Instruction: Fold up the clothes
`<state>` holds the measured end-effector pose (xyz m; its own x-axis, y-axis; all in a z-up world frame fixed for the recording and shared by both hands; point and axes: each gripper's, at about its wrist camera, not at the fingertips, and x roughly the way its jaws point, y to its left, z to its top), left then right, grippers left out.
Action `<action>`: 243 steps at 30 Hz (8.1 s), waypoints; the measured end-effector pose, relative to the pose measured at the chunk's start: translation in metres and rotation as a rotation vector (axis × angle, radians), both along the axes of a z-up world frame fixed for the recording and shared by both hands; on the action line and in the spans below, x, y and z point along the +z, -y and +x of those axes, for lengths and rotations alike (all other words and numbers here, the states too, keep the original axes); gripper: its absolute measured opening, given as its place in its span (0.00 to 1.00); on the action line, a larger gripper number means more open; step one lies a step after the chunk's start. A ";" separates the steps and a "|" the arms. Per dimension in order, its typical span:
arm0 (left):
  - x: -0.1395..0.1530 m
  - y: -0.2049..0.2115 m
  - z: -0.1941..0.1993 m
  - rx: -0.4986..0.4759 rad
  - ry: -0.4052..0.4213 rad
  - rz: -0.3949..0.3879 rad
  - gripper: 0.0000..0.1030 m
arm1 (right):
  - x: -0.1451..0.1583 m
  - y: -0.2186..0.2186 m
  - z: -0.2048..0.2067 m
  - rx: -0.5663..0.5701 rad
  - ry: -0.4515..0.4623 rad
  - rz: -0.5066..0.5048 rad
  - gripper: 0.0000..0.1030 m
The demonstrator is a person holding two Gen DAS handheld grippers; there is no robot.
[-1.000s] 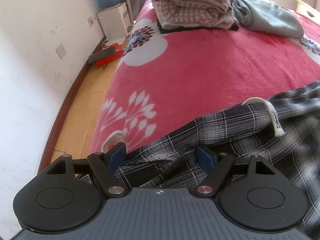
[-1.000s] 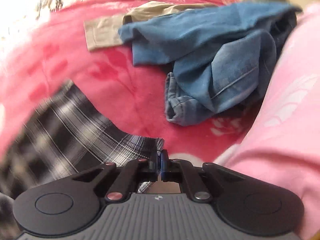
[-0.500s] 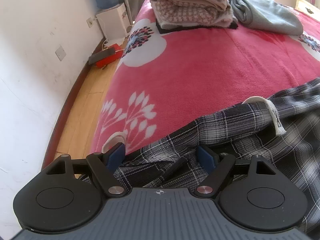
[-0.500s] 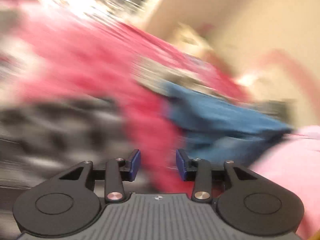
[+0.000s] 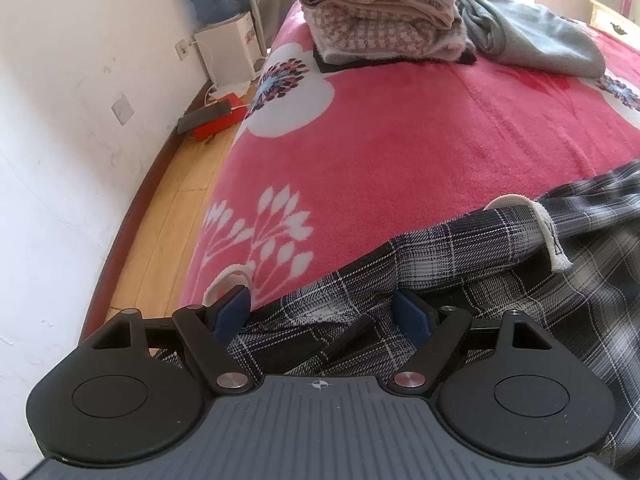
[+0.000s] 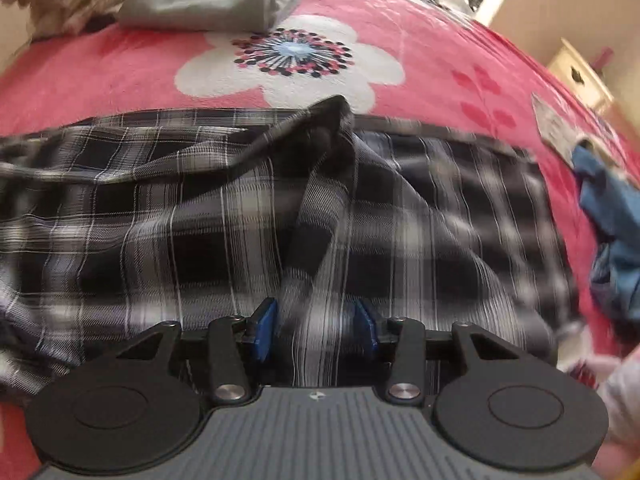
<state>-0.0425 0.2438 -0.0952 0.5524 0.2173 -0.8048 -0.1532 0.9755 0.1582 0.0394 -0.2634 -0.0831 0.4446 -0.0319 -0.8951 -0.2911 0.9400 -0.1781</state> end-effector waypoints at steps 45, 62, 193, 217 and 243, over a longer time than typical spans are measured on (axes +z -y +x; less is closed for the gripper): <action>0.002 -0.001 0.005 -0.009 -0.033 -0.004 0.79 | -0.012 0.158 0.221 -0.269 0.151 -0.431 0.33; 0.007 0.002 0.004 -0.015 -0.025 0.001 0.77 | 0.061 -0.016 0.059 0.500 0.356 0.081 0.39; -0.011 0.156 0.087 -0.565 -0.017 -0.170 0.23 | 0.010 -0.016 0.059 0.481 0.293 0.030 0.29; -0.012 0.157 0.085 -0.579 -0.008 -0.156 0.25 | -0.029 -0.033 0.067 0.777 0.249 -0.136 0.17; -0.014 0.157 0.079 -0.586 0.027 -0.135 0.26 | -0.034 0.019 0.128 0.105 0.369 0.067 0.34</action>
